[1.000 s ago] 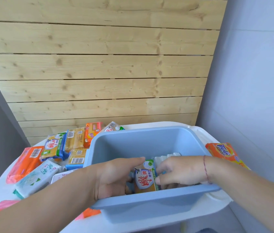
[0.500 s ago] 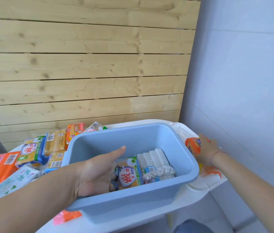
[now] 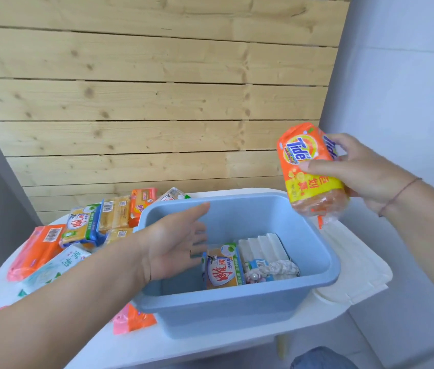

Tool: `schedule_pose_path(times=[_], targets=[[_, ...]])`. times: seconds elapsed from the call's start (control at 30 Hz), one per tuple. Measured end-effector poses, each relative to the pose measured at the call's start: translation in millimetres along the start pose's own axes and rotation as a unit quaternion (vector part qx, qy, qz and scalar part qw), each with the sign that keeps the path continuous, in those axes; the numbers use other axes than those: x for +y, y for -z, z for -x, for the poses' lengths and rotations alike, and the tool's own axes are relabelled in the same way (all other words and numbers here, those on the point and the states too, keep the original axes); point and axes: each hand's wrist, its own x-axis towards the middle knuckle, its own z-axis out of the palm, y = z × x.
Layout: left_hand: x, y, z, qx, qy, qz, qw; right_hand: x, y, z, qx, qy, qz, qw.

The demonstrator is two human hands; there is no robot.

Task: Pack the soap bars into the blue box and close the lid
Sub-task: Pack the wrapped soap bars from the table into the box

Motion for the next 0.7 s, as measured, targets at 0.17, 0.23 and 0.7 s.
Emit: schedule_pose_path(times=[0.17,0.23,0.7], targets=[[9.7,9.0,15.2,-0.047,-0.018,0.034,0.998,0.9,-102.9,12.4,-0.231,-0.143,-0.176,0.946],[7.5,17.4,20.2,-0.051,-0.012,0.036,0.998,11.9,-137.2,14.7,-0.26,-0.194,-0.21,0.922],[-14.9,30.2,-19.7,0.109,0.018,0.077,0.991,43.0,-174.7,-2.5,-0.275,-0.233,0.098,0.928]])
